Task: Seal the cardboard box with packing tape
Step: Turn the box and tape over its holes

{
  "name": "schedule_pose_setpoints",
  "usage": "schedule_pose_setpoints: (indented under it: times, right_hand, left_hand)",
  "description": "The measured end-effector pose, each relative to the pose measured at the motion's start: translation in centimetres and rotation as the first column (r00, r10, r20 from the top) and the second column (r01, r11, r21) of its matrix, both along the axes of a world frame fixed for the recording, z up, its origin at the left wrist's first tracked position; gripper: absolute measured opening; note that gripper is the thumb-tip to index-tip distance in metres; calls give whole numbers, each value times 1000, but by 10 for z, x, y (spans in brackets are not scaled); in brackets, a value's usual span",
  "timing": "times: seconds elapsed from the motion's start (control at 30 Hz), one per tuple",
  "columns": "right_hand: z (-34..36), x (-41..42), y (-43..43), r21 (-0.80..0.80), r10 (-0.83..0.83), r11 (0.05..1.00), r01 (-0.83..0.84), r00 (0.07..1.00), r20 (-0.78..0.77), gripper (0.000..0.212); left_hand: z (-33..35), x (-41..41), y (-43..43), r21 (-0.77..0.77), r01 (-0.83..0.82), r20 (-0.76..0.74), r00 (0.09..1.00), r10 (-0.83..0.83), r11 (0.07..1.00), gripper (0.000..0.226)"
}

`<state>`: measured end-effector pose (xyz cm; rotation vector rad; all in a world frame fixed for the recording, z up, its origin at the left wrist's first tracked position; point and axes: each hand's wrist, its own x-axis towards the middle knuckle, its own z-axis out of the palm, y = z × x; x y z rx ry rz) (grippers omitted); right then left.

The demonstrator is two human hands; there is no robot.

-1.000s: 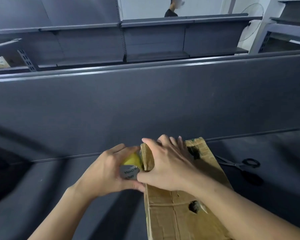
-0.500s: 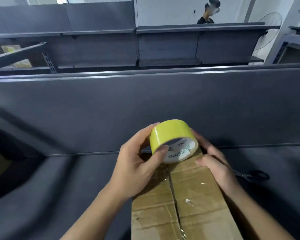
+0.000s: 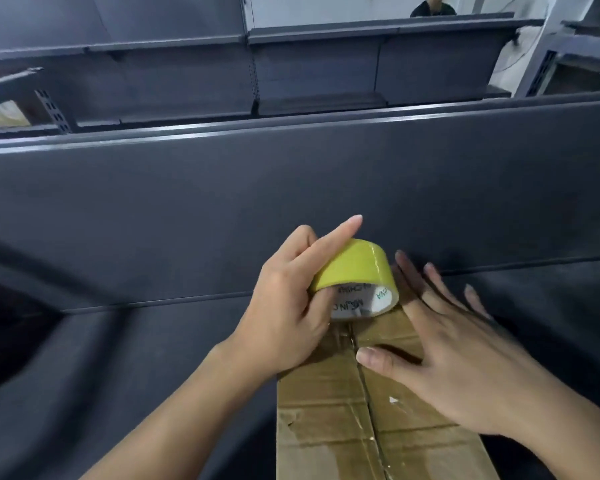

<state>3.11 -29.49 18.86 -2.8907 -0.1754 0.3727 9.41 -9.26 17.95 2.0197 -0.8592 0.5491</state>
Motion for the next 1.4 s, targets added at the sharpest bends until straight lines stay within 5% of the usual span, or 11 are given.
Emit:
schedule_pose_setpoints:
  times: [0.1, 0.33, 0.47, 0.63, 0.87, 1.07, 1.2, 1.3, 1.4]
  right_hand:
    - [0, -1, -1, -59, 2, 998, 0, 1000, 21, 114]
    - [2, -3, 2, -106, 21, 994, -21, 1000, 0, 113]
    - [4, -2, 8, -117, 51, 992, -54, 998, -22, 111]
    - [3, -1, 9, -101, 66, 993, -69, 997, -32, 112]
    - [2, 0, 7, -114, 52, 992, -58, 997, -56, 115]
    - [-2, 0, 10, -183, 105, 977, -106, 994, -18, 108]
    - [8, -2, 16, -202, 255, 951, -235, 964, 78, 87]
    - [18, 1, 42, -351, 233, 911, -218, 972, 1, 99]
    - [22, 4, 76, -394, 211, 892, -220, 975, -68, 118]
  left_hand:
    - [20, 6, 16, 8, -9, 26, 1000, 9, 1000, 62]
    - [66, 5, 69, 405, 73, -131, 991, -21, 912, 36]
    - [61, 6, 95, 574, 113, -221, 975, 21, 811, 42]
    - [51, -9, 114, 596, 135, -257, 966, 28, 791, 59]
    - [30, -15, 136, 680, 40, -136, 988, 72, 732, 79]
    - [-25, -10, 149, 518, 33, -108, 994, 27, 855, 71]
    - [-71, -24, 131, 263, 36, -142, 990, 2, 964, 58]
    - [-89, -33, 114, 85, -20, -181, 983, 35, 996, 43]
    - [-96, -33, 109, 68, -98, -176, 978, 109, 993, 50]
